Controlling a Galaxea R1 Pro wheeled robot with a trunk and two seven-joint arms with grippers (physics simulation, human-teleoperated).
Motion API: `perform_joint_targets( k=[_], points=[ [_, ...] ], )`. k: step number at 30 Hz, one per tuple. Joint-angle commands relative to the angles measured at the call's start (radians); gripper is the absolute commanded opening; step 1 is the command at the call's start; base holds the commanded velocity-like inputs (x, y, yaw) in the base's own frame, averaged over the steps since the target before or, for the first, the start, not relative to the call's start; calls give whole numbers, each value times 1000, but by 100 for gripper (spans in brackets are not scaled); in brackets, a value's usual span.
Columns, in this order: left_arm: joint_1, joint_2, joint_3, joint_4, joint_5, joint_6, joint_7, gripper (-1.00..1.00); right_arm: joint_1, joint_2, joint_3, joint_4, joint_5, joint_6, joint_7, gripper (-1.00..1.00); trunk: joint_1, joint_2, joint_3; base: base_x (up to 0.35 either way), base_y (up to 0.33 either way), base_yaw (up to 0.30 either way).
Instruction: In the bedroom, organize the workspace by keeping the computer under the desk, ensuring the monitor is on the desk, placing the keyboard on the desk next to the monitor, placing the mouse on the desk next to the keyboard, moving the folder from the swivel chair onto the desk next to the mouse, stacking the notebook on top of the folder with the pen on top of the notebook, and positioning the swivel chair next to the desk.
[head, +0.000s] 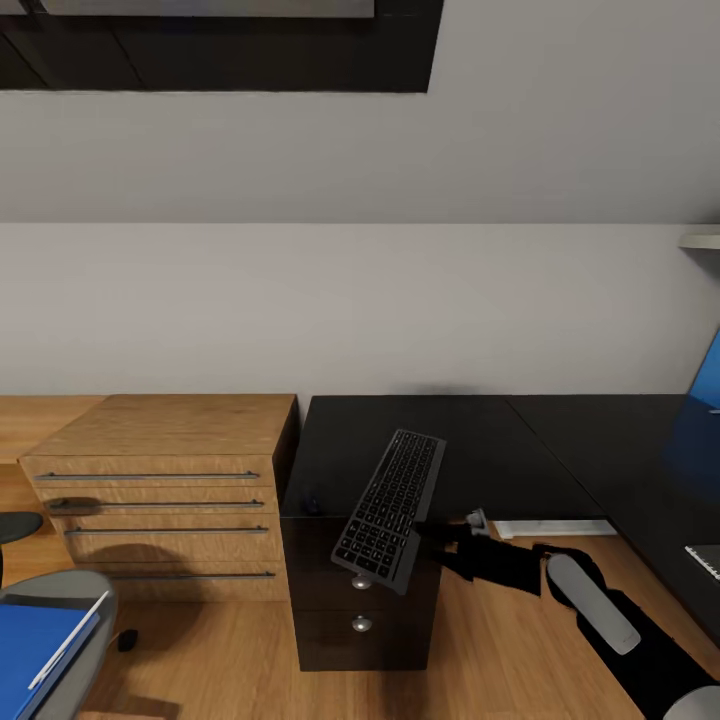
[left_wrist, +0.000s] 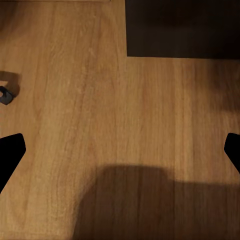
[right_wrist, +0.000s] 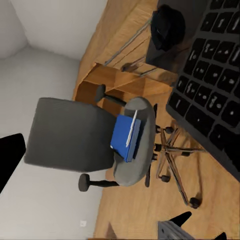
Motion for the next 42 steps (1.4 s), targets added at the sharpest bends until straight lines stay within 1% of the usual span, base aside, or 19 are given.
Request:
perform_joint_targets(
  k=[1,2,3,4,9,10,11,12,15,18,20,30,33,36,37,39,40,42],
  points=[
    [-1,1,-7,0,11,-4,8,100,2,-3,2,-28,12,-12,-20,100,0,-1,-1,0,0,0],
    [-1,1,-7,0,11,-4,8,100,12,-6,2,-86,26,-31,-73,100,0,-1,-1,0,0,0],
    [-1,1,-7,0,11,-4,8,100,34,-9,2,-171,39,-50,-163,100,0,-1,-1,0,0,0],
    [-1,1,-7,0,11,-4,8,100,51,-11,2,-223,44,-59,-230,100,0,-1,-1,0,0,0],
    [-1,1,-7,0,11,-4,8,100,77,-12,1,-338,50,-102,-413,100,0,-1,-1,0,0,0],
    [-1,1,-7,0,10,-4,8,100,82,-12,1,-375,51,-134,-496,100,0,-1,-1,0,0,0],
    [-1,1,-7,0,10,-4,8,100,85,-12,1,-392,51,-152,-539,100,0,-1,-1,0,0,0],
    [-1,1,-7,0,10,-4,8,100,105,-12,3,-448,52,-240,-743,100,0,-1,-1,0,0,0],
    [-1,1,-7,0,9,-4,8,100,114,-10,3,-465,52,-275,-834,100,0,-1,-1,0,0,0],
    [-1,1,-7,0,9,-4,8,100,118,-9,3,-472,52,-289,-872,100,0,-1,-1,0,0,0],
    [-1,1,-7,0,9,-4,8,100,119,-9,3,-474,52,-293,-881,100,0,-1,-1,0,0,0],
    [-1,1,-7,0,9,-4,8,100,120,-10,2,-478,54,-303,-900,100,0,-1,-1,0,0,0],
    [-1,1,-7,0,9,-4,8,100,121,-10,2,-478,62,-305,-904,100,0,-1,-1,0,0,0],
    [-1,1,-7,0,9,-4,8,100,121,-9,2,-479,78,-306,-915,100,0,-1,-1,0,0,0],
    [-1,1,-7,0,9,-4,8,100,121,-8,3,-479,95,-309,-929,100,0,-1,-1,0,0,0],
    [-1,1,-7,0,9,-4,8,100,121,-7,4,-479,114,-318,-945,100,0,-1,-1,0,0,0],
    [-1,1,-7,0,9,-4,8,100,121,-6,7,-479,144,-341,-971,100,0,-1,-1,0,0,0],
    [-1,1,-7,0,9,-4,8,100,121,-5,9,-479,161,-359,-984,100,0,-1,-1,0,0,0]
  ],
)
